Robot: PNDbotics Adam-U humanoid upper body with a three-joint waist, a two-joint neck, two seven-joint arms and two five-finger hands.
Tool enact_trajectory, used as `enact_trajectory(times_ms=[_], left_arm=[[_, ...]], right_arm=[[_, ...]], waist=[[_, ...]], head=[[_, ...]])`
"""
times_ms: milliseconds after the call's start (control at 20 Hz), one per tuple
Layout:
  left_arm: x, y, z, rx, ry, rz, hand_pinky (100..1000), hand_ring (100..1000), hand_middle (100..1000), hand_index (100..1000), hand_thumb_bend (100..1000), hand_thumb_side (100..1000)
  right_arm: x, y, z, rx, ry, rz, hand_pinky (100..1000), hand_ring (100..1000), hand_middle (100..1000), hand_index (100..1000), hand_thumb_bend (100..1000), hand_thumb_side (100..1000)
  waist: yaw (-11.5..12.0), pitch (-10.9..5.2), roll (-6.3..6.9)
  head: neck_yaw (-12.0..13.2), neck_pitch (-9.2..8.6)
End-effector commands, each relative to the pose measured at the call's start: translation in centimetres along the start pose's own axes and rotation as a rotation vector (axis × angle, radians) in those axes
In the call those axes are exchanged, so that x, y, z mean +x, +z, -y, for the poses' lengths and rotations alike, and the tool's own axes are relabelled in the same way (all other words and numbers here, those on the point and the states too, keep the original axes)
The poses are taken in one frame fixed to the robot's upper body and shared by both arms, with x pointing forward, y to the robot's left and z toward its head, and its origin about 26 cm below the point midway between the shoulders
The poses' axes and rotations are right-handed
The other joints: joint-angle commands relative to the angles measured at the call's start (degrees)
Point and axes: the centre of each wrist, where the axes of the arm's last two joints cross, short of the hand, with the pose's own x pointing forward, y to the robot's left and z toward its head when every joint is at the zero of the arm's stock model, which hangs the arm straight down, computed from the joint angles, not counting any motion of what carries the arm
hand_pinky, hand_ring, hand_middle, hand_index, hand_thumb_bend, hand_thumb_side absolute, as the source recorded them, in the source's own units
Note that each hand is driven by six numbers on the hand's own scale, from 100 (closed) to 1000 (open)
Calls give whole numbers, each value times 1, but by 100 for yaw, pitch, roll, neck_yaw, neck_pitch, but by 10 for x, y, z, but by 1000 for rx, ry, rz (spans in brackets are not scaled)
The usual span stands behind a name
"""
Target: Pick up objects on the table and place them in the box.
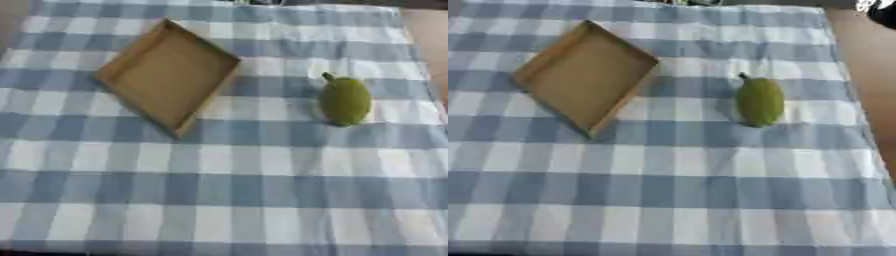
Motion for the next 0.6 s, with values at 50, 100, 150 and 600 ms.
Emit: enact_trajectory(times_ms=[50,100,150,600], left_arm=[[5,-6,-2,-12,-9,26,685,585,546,778,100,540],[5,-5,-3,-11,-10,25,685,585,546,779,100,541],[5,-5,-3,-10,-12,24,685,585,546,779,100,541],[5,-4,-3,-11,-14,20,684,585,546,778,100,544]], right_arm=[[4,-6,13,19,59,36,850,889,833,836,100,211],[4,-6,13,26,63,38,850,888,833,836,100,205],[4,-7,14,32,67,41,849,888,833,837,100,193],[10,-13,15,201,123,56,856,912,869,870,100,264]], waist=[[-16,-91,20],[-20,-89,18],[-23,-86,18],[-10,-81,13]], head=[[-1,4],[-7,0],[-11,-3],[-53,4]])
